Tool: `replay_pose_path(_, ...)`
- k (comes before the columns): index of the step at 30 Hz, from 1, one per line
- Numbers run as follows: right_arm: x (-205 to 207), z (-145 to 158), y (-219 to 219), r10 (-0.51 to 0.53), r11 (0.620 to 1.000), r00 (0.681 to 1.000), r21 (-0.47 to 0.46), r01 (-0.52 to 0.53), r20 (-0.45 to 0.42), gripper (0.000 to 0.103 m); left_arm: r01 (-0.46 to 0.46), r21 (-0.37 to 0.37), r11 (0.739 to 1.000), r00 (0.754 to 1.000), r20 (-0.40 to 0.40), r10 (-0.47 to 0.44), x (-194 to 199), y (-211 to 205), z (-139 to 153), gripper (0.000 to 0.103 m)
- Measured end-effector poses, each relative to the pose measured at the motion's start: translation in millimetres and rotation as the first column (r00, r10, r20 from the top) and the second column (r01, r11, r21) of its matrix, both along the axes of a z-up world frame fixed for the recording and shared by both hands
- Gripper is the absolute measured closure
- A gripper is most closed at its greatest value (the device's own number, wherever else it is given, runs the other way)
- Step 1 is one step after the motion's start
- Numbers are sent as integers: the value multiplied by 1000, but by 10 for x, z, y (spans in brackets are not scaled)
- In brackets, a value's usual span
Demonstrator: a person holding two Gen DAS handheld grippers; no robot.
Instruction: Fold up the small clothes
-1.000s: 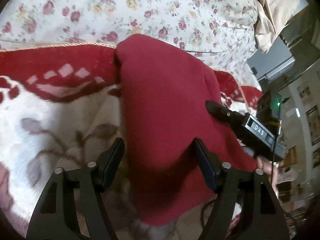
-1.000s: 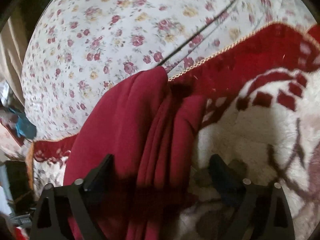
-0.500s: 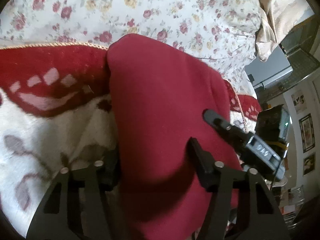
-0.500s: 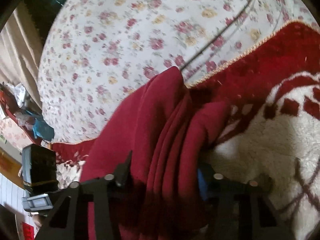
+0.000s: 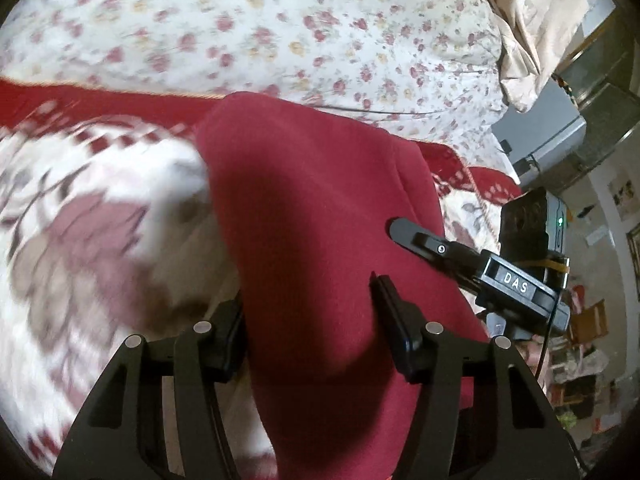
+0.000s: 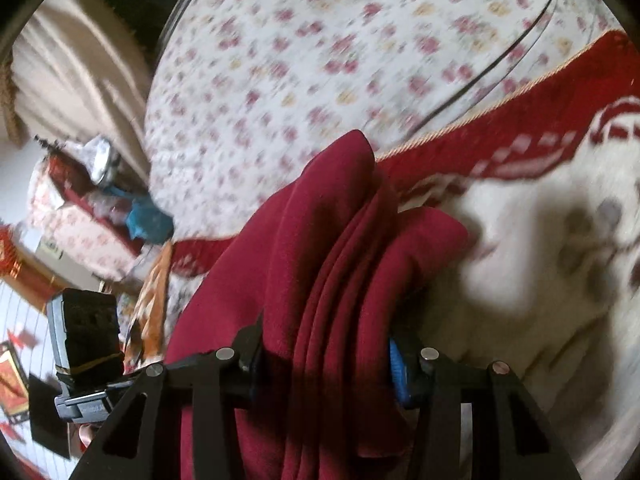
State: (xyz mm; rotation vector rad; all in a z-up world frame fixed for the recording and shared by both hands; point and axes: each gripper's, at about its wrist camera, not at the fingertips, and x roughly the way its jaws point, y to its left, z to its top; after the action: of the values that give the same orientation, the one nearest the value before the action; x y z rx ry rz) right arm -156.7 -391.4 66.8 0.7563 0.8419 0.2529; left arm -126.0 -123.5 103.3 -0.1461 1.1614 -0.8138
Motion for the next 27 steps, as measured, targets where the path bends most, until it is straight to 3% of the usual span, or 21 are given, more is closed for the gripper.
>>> replay_pose_path(7,-157,-68,342,49,996,999,-72,-51,-23,57,-53,33,998,998,-17,53,-271,286,-271,45)
replay_pose_path(10,-193,-80,364,41,988,997,-146,-51,-72,51,-59,56,997,998,-14,60,-321,299,-350,45)
replay_pose_path(14,-349,147,355,19,967,998,-252,-35,-65,46,-89,81,993,996,27,87,-364,366,-269,41)
replay_pose_path(20,-352,620,467,22,927,1000,-374,-13,21,46,-144,144,979,984,128,125,-340,404,-123,37)
replay_pose_path(22,-248,684,596,65,910,997,-413,-42,42,48,-146,154,977,983,134,126,-305,385,-124,37)
replay_pose_path(24,-101,657,724,106,885,994,-458,-78,36,60,-150,161,975,982,141,128,-276,355,-127,37)
replay_pose_path(27,106,437,745,104,856,994,-506,-105,-31,61,-146,181,973,982,149,119,-251,292,-161,36)
